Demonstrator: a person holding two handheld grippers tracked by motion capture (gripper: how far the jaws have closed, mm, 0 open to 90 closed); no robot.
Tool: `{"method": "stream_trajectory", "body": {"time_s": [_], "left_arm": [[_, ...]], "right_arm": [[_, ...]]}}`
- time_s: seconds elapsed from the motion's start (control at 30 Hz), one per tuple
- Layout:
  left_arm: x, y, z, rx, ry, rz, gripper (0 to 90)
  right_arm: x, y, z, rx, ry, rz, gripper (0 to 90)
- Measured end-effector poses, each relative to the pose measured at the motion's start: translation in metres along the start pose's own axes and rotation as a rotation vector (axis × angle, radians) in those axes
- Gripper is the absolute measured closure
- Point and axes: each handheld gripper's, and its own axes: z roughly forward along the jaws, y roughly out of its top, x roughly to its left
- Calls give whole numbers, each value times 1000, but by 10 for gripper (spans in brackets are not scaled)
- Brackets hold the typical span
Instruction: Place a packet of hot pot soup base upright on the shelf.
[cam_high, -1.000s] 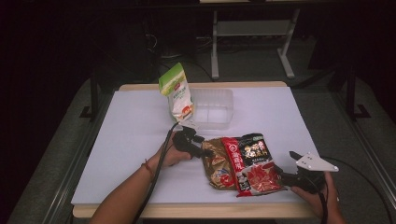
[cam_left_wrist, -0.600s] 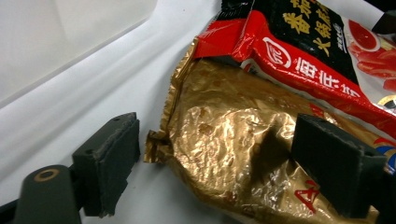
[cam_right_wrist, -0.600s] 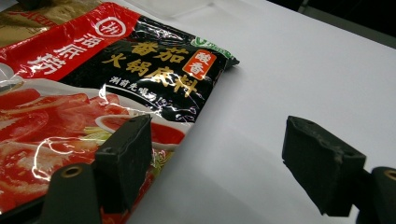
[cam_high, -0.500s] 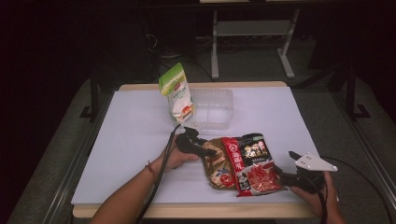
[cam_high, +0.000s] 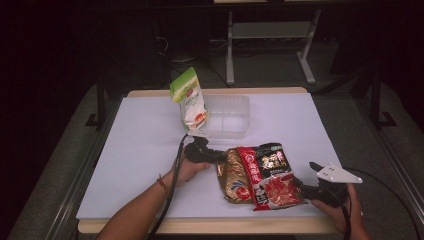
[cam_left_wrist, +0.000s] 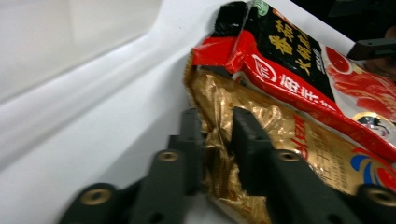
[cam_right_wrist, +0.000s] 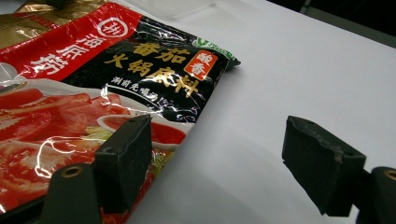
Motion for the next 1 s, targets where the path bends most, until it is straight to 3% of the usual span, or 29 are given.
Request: {"method": "stream_trajectory", "body": {"time_s": [0.03,0.17,0.27,0.43,0.7,1.0], "left_arm": [[1,0,-2,-2,3,5,837],[-2,1,-4,-7,9,29,853],[-5,3,-11,-40,18,43,864],[-5,8,-34,-134,27,23,869],[-14,13,-74,-293,44,30,875],[-28,18,-110,-420,50,49,881]], "right_arm": [[0,0,0,0,-1,0,236],[0,0,-1,-4,-2,-2,236],[-1,1,-1,-8,-4,1,236],[-2,1,-3,-18,-12,8,236],[-3,2,-3,-22,-12,9,236],[-6,4,1,-22,-11,20,236]]}}
